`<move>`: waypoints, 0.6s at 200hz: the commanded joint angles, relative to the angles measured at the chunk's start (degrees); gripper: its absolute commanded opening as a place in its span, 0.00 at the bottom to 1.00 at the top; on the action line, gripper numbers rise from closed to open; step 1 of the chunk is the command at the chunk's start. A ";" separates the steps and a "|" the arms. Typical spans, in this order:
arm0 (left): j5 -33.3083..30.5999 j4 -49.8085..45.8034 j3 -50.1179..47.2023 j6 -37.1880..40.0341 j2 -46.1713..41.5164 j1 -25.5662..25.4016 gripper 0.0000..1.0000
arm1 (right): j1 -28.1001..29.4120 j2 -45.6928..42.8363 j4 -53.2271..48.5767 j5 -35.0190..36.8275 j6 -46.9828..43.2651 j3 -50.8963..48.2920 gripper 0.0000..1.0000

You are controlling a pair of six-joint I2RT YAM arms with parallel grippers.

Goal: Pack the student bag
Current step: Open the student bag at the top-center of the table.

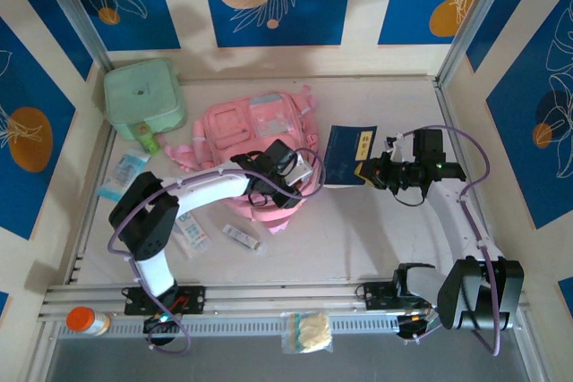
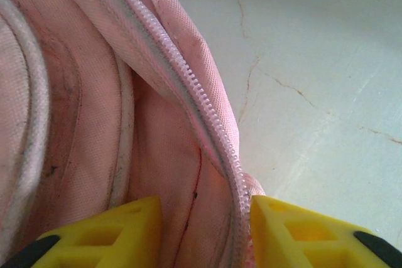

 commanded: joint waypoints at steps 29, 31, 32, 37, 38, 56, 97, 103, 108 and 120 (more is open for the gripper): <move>0.56 -0.14 0.63 -1.32 -3.71 0.26 0.40 | -0.51 -0.86 1.62 -3.05 0.12 -0.83 0.00; 0.59 -0.07 0.59 -1.41 -3.77 0.31 0.40 | -0.51 -0.85 1.68 -3.14 0.17 -0.86 0.00; 0.59 -0.06 0.54 -1.48 -3.73 0.32 0.39 | -0.51 -0.85 1.70 -3.15 0.19 -0.88 0.00; 0.64 0.25 0.53 -1.68 -3.55 0.31 0.38 | -0.59 -0.85 1.87 -3.25 0.26 -1.05 0.00; 0.62 0.23 0.46 -1.70 -3.49 0.32 0.38 | -0.59 -0.85 1.89 -3.30 0.24 -1.06 0.00; 1.10 0.20 0.94 -2.12 -2.28 0.29 0.34 | -0.58 -0.68 2.12 -3.56 0.40 -1.20 0.00; 2.65 -1.27 3.02 -2.17 0.51 0.30 0.27 | -0.94 -1.03 1.95 -3.61 0.13 -1.42 0.00; 2.32 -1.39 3.33 -2.16 0.74 0.33 0.24 | -1.02 -1.05 1.91 -3.61 0.22 -1.51 0.00; 2.24 -1.58 3.53 -2.17 0.74 0.33 0.22 | -1.04 -1.10 1.91 -3.56 0.22 -1.51 0.00; 2.42 -1.73 3.87 -1.95 0.57 0.30 0.19 | -1.17 -1.12 1.81 -3.76 0.24 -1.59 0.00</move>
